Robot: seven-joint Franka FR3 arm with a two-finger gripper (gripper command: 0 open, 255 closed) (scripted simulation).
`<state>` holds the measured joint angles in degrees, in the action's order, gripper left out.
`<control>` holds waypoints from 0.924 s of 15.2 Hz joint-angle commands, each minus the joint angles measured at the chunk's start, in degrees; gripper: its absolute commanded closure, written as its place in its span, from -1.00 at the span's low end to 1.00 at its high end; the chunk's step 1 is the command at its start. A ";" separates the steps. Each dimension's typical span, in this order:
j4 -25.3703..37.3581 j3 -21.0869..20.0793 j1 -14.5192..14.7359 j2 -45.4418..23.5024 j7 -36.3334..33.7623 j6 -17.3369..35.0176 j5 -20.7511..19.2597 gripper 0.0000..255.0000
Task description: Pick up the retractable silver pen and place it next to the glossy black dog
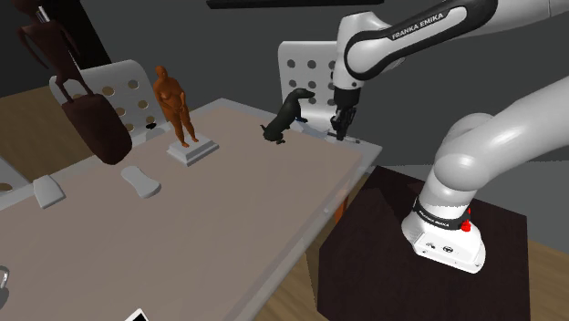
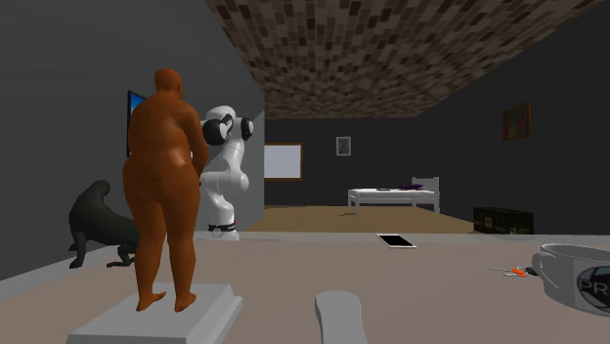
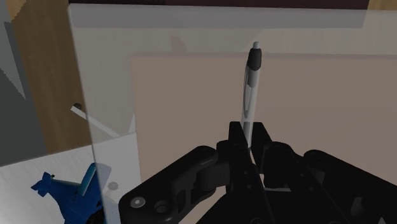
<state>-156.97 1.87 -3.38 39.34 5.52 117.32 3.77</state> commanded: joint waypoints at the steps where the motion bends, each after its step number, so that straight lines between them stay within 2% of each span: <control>1: -1.33 0.02 0.03 -0.66 0.15 2.01 0.07 1.00; 14: -7.61 0.32 0.48 -7.60 1.30 15.20 0.82 1.00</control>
<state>-164.19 2.28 -3.07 32.47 6.88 131.36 4.41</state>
